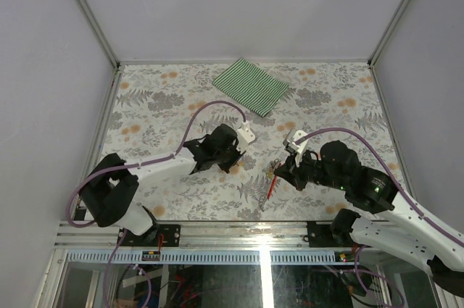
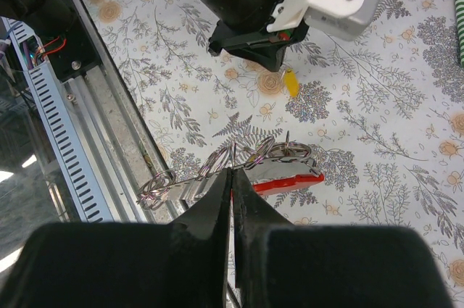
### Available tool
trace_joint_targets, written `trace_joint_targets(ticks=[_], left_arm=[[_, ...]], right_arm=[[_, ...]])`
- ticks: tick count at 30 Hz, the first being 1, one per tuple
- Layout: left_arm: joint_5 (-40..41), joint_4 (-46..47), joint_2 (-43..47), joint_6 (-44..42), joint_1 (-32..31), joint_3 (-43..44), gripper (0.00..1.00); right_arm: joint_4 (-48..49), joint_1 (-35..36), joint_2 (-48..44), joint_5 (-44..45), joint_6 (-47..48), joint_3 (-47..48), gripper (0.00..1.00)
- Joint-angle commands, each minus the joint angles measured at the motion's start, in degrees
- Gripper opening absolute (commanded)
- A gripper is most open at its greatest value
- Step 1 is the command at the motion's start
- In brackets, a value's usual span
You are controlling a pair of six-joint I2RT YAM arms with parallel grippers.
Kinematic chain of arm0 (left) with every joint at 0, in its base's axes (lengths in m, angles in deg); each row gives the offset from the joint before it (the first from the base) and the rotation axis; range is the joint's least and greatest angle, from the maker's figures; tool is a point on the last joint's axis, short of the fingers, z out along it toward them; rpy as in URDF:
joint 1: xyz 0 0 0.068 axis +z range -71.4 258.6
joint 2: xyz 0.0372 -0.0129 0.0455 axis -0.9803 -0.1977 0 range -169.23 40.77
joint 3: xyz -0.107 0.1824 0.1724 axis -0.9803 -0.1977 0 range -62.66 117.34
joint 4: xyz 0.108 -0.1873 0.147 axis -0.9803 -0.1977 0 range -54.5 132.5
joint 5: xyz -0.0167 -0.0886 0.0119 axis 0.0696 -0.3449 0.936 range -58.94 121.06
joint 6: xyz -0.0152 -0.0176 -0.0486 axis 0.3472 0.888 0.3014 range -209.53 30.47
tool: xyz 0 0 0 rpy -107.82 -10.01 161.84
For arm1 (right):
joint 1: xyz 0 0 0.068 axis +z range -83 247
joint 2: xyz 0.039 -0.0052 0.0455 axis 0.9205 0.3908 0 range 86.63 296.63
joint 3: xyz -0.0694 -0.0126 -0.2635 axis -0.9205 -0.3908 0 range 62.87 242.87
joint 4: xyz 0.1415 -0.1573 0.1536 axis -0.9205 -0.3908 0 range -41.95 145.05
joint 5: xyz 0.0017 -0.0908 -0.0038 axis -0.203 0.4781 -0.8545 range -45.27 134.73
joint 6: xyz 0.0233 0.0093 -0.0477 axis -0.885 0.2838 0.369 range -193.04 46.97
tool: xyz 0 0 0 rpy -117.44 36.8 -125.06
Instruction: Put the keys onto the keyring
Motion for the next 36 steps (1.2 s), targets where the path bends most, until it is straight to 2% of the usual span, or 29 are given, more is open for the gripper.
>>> trace_joint_targets(ticks=[1, 5, 9, 15, 21, 28, 31, 36], left_arm=[[-1.98, 2.44, 2.94, 4.77, 0.26, 1.53, 0.00], [-7.75, 1.92, 5.08, 4.26, 0.30, 1.42, 0.00], [-8.62, 3.31, 10.71, 6.96, 0.31, 0.38, 0.00], [-8.02, 2.62, 19.90, 8.95, 0.29, 1.07, 0.00], [-10.07, 2.34, 27.24, 5.18, 0.31, 2.48, 0.00], [-19.18, 0.02, 31.58, -2.92, 0.26, 7.53, 0.00], [-22.15, -1.98, 32.70, -6.25, 0.26, 9.97, 0.00], [-22.92, -4.42, 34.71, -8.97, 0.23, 13.07, 0.00]], right_arm=[[1.41, 0.17, -1.23, 0.70, -0.74, 2.63, 0.02], [2.98, 0.12, -2.53, 1.29, -0.69, 1.97, 0.02], [4.27, 0.16, -3.60, 0.84, -0.48, 1.72, 0.03], [2.82, 0.16, -0.49, -3.26, 0.94, 4.96, 0.04], [3.68, 0.13, 3.47, -8.16, 2.80, 7.96, 0.01], [6.63, 0.12, 8.87, -18.74, 8.63, 12.16, 0.01], [11.15, 0.13, 7.83, -18.52, 13.44, 11.32, 0.00], [26.18, 0.14, 2.22, -17.96, 22.88, 4.07, 0.00]])
